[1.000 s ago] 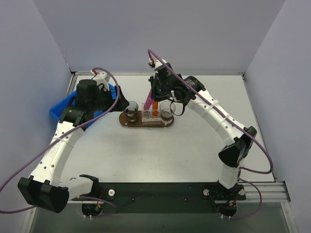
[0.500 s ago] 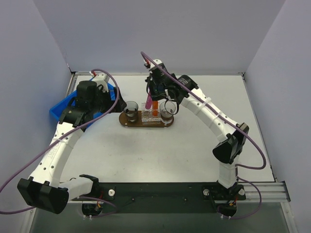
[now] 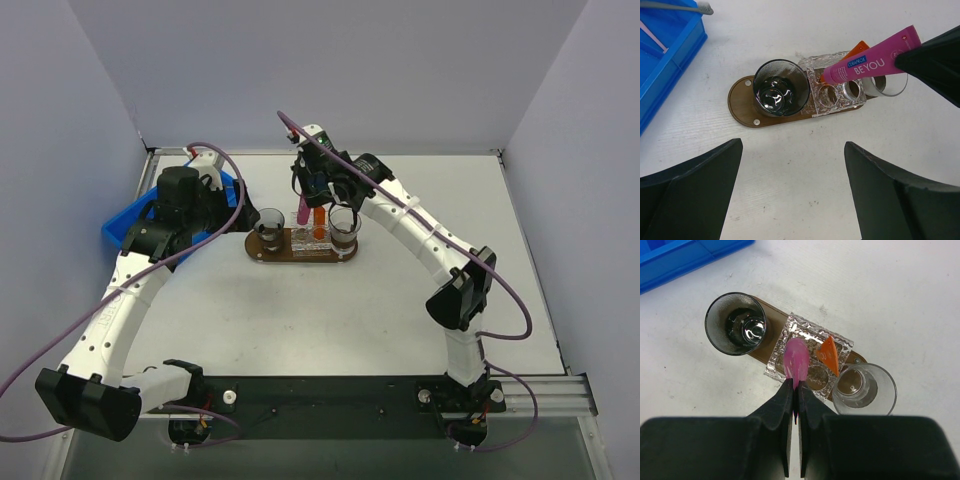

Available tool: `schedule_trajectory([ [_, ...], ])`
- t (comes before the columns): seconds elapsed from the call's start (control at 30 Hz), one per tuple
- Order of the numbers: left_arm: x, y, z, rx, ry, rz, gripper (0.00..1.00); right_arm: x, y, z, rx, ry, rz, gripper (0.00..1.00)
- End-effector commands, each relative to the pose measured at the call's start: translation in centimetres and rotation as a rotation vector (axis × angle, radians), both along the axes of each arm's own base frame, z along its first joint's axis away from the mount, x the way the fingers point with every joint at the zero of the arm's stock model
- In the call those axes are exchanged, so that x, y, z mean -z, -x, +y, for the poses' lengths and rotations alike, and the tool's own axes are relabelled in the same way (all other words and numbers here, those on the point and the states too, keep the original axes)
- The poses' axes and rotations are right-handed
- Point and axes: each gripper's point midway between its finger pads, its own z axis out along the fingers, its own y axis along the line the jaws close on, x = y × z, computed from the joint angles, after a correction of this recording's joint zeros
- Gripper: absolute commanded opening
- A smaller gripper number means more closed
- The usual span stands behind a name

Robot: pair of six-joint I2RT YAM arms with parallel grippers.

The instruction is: Prepare toiletry sets of a toothbrush and toothpaste on the tray

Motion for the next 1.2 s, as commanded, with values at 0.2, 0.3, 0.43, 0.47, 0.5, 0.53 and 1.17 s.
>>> schedule_trajectory([
  [0.2, -1.0, -0.4, 0.5, -0.017, 0.004, -0.032, 0.94, -1.5, -1.5, 0.1, 0.009, -0.002, -0.065, 0.00],
  [0.3, -0.9, -0.5, 0.5, -0.020, 0.003, -0.029, 0.94, -1.1, -1.8, 0.0, 0.014, 0.005, -0.060, 0.00],
  [0.43, -0.8, -0.6, 0.6, -0.023, 0.002, -0.026, 0.94, -0.7, -2.0, 0.0, 0.007, 0.010, -0.054, 0.00],
  [0.47, -0.8, -0.6, 0.6, -0.022, 0.002, -0.025, 0.94, -0.5, -2.0, 0.1, 0.005, 0.011, -0.052, 0.00],
  [0.5, -0.7, -0.6, 0.6, -0.021, 0.001, -0.024, 0.93, -0.5, -2.1, 0.1, 0.006, 0.008, -0.053, 0.00],
  [0.53, -0.7, -0.7, 0.7, -0.022, 0.001, -0.024, 0.94, -0.4, -2.1, 0.2, 0.002, 0.012, -0.053, 0.00],
  [1.17, -0.4, -1.0, 0.8, -0.026, 0.001, -0.014, 0.94, 1.8, -3.0, 0.6, -0.017, 0.042, -0.032, 0.00],
])
